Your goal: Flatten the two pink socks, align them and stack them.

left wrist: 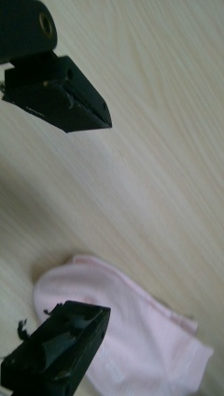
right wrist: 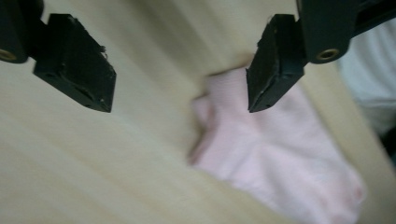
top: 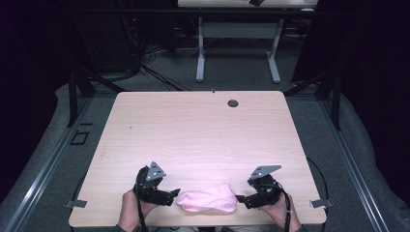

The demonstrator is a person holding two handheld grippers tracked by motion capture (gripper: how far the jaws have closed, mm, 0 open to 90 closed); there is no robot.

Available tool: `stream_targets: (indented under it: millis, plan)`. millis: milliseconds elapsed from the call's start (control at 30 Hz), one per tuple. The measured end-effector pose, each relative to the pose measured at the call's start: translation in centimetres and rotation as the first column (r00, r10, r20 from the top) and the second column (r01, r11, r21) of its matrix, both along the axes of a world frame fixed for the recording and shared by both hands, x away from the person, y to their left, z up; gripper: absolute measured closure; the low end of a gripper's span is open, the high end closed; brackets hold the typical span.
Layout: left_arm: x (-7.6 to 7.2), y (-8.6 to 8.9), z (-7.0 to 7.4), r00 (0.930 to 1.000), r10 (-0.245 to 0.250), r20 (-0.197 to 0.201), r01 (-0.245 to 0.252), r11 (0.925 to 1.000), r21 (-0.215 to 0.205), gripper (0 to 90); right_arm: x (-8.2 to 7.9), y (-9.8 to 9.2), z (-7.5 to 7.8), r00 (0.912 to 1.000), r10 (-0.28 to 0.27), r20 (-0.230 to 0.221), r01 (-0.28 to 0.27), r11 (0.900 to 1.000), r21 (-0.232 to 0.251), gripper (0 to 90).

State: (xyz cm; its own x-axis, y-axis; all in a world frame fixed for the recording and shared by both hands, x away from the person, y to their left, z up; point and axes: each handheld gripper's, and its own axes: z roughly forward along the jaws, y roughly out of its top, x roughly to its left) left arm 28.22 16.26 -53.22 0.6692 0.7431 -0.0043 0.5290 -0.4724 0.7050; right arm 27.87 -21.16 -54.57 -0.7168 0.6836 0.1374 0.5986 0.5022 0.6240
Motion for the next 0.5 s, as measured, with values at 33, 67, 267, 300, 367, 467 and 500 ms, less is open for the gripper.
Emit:
stream_targets:
  millis: [33, 67, 267, 300, 367, 467, 500]
  plan:
    - [0.1, 0.5, -0.1, 0.9997, 0.025, 0.008, -0.025, 0.9997, 0.005, 5.9, 0.2, -0.7, -0.1, 0.9989, -0.042, 0.024, 0.042, 0.999, 0.005, 18.6]
    - [0.3, 1.1, -0.3, 0.9985, 0.052, 0.012, -0.053, 0.9985, 0.015, 2.0, 0.4, -1.3, -0.2, 0.9958, -0.079, 0.045, 0.079, 0.997, 0.002, 15.1]
    - [1.2, 5.1, -2.7, 0.9733, 0.226, 0.039, -0.228, 0.9729, 0.039, 0.0, 1.7, -5.5, -2.1, 0.9570, -0.272, 0.101, 0.273, 0.962, 0.006, 2.7]
    - [1.3, 5.6, -3.1, 0.9688, 0.246, 0.030, -0.247, 0.9684, 0.036, 0.0, 1.7, -5.5, -2.1, 0.9570, -0.272, 0.101, 0.273, 0.962, 0.006, 2.7]
    - [1.5, 6.5, -3.9, 0.9585, 0.285, 0.016, -0.285, 0.9579, 0.035, 0.0, 2.0, -6.3, -2.7, 0.9489, -0.301, 0.096, 0.301, 0.953, 0.011, 0.0]
    - [1.5, 7.2, -4.6, 0.9498, 0.312, 0.022, -0.313, 0.9497, 0.019, 0.0, 2.3, -7.0, -3.3, 0.9385, -0.327, 0.111, 0.327, 0.945, 0.013, 0.0]
    - [1.5, 7.3, -4.8, 0.9475, 0.319, 0.018, -0.319, 0.9474, 0.019, 0.0, 2.4, -7.2, -3.5, 0.9385, -0.329, 0.105, 0.330, 0.944, 0.002, 0.0]
